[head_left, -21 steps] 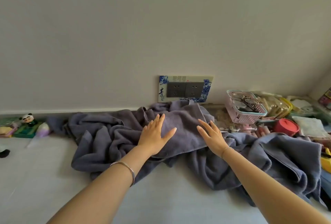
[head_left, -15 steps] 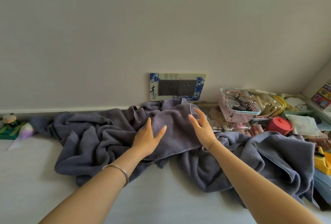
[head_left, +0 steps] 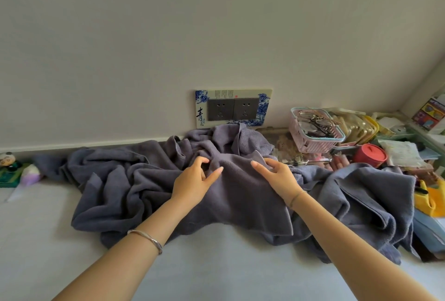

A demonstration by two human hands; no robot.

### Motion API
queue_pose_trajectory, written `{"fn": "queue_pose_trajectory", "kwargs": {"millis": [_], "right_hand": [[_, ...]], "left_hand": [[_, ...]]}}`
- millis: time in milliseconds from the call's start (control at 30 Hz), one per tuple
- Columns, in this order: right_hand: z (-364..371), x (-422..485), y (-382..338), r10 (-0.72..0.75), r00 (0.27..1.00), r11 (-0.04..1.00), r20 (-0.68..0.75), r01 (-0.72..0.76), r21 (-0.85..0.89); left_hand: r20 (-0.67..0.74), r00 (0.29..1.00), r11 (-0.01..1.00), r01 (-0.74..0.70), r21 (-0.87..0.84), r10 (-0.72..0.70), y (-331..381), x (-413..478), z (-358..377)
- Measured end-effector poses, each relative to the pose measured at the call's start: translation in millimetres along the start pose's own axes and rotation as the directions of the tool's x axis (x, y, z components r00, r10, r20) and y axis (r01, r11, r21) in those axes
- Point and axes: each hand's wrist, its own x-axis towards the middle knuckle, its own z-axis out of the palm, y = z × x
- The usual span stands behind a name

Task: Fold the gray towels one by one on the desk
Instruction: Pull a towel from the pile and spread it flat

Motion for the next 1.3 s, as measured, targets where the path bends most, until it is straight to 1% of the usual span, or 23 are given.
{"fn": "queue_pose_trajectory", "kwargs": {"millis": [67,133,200,267,300,333,367,433,533,600,667,700,767,833,900,933,967,1033,1100,1167,1233,1300], "right_hand": [[-9,-10,5,-0.008,1.0,0.999,-0.007,0.007,-0.051],[-25,-19,22,-0.011,0.998,0.99,-0.062,0.002,-0.141],[-42,-26,43,0.047,0.992,0.961,-0.115,-0.076,-0.265],[-55,-34,57,0.154,0.983,0.89,-0.103,-0.184,-0.418],[-57,-39,61,0.187,0.978,0.842,-0.094,-0.209,-0.497],[-58,-41,62,0.2,0.976,0.805,-0.09,-0.216,-0.553],[-58,-42,63,0.197,0.975,0.794,-0.104,-0.221,-0.567],[-53,-38,60,0.201,0.968,0.84,-0.149,-0.248,-0.483],[-35,-23,55,0.206,0.971,0.891,-0.125,-0.239,-0.386],[-20,-15,56,0.204,0.969,0.911,-0.141,-0.241,-0.336],[-6,-11,54,0.176,0.972,0.919,-0.158,-0.22,-0.328],[-1,-11,51,0.144,0.979,0.925,-0.144,-0.185,-0.333],[6,-13,42,0.085,0.994,0.952,-0.062,-0.1,-0.291],[4,-23,21,0.032,0.999,0.982,0.035,-0.025,-0.189],[-7,-40,-9,0.028,0.991,0.999,0.134,-0.022,-0.049],[-15,-47,-22,0.032,0.981,0.999,0.192,-0.035,0.014],[-24,-55,-36,0.026,0.971,0.997,0.237,-0.043,0.066],[-41,-69,-60,0.016,0.963,0.991,0.269,-0.05,0.121],[-56,-81,-81,0.004,0.967,0.991,0.256,-0.037,0.128],[-70,-90,-97,-0.007,0.975,0.99,0.224,-0.024,0.138],[-86,-103,-113,-0.007,0.987,0.983,0.162,-0.023,0.184],[-103,-113,-124,-0.006,0.996,0.964,0.091,-0.019,0.266]], "left_hand": [[0.074,0.997,0.999,-0.03,0.013,0.029,3,0,-4],[0.168,0.984,0.998,-0.063,-0.013,0.064,6,-1,-1],[0.24,0.966,0.995,-0.088,-0.039,0.094,9,-2,9],[0.295,0.949,0.994,-0.103,-0.032,0.108,13,-5,23],[0.321,0.942,0.995,-0.102,-0.011,0.1,14,-8,30],[0.35,0.933,0.995,-0.098,0.012,0.088,14,-11,37],[0.38,0.922,0.995,-0.091,0.03,0.073,15,-15,43],[0.408,0.911,0.996,-0.085,0.035,0.063,15,-23,51],[0.371,0.926,0.997,-0.074,-0.01,0.072,13,-29,54],[0.368,0.928,0.997,-0.07,0.009,0.062,8,-29,53],[0.384,0.922,0.996,-0.071,0.045,0.048,6,-29,51],[0.383,0.923,0.996,-0.065,0.056,0.039,6,-30,49],[0.342,0.939,0.998,-0.044,0.036,0.028,8,-26,43],[0.3,0.953,0.999,-0.017,-0.042,0.029,17,-18,34],[0.311,0.949,0.982,0.015,-0.188,0.045,37,-14,20],[0.339,0.939,0.96,0.046,-0.276,0.053,48,-13,13],[0.391,0.92,0.929,0.116,-0.351,0.033,59,-12,7],[0.491,0.871,0.867,0.239,-0.438,0.008,83,-10,-4],[0.523,0.851,0.845,0.243,-0.476,0.05,102,-7,-9],[0.519,0.85,0.808,0.237,-0.539,0.096,120,-4,-12],[0.546,0.816,0.816,0.178,-0.55,0.19,139,-6,-18],[0.554,0.782,0.832,0.085,-0.549,0.286,149,-7,-24]]}}
